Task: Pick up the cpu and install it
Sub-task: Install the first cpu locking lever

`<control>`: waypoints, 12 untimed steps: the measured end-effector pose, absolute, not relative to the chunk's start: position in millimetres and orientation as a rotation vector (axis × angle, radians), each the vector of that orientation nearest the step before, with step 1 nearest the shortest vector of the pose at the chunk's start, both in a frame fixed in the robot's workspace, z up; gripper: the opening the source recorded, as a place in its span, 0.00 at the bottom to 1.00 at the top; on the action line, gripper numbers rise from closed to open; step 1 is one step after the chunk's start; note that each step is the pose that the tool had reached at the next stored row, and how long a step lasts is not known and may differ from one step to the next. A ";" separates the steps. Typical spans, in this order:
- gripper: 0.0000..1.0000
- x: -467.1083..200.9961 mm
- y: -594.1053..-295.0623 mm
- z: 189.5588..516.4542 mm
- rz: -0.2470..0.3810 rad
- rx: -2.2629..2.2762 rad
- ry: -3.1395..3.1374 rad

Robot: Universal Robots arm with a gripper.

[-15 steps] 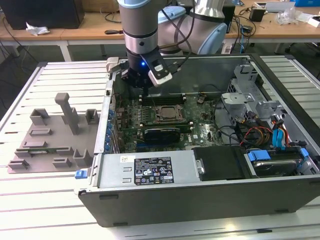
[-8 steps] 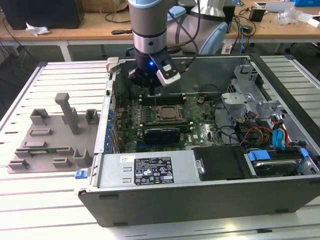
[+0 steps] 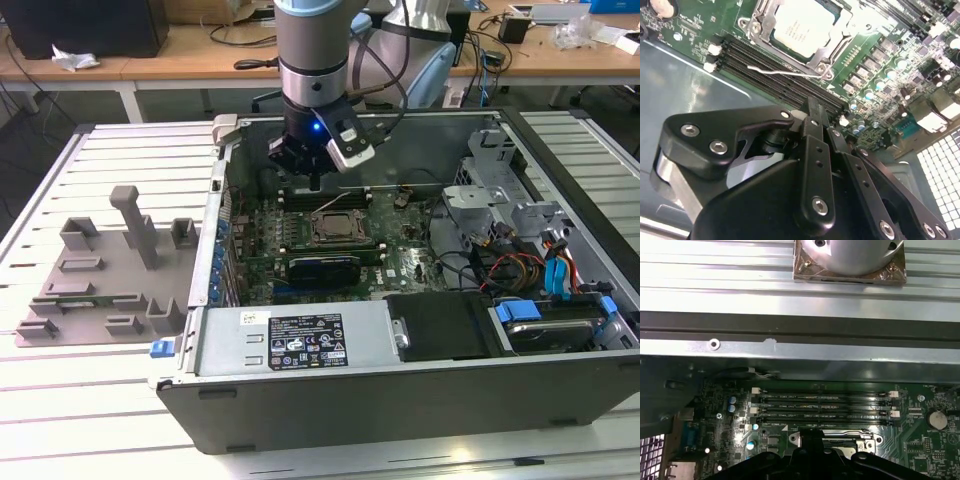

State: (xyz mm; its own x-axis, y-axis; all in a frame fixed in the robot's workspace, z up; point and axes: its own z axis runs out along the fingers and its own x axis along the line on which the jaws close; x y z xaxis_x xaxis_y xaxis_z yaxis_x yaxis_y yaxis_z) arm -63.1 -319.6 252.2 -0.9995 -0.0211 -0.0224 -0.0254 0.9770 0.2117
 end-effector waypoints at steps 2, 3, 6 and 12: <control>0.11 -63.0 -319.5 252.2 0.333 -0.036 3.103; 0.11 -63.0 -319.5 252.2 0.333 -0.036 3.104; 0.11 -62.9 -319.5 251.3 0.317 -0.037 3.105; 0.11 -62.5 -319.5 246.6 0.300 -0.037 3.105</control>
State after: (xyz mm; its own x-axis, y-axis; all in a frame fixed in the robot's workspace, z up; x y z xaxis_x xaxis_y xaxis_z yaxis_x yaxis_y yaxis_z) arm -62.5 -319.5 246.6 -0.9995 -0.0212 -0.0244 -0.0254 0.9813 0.1909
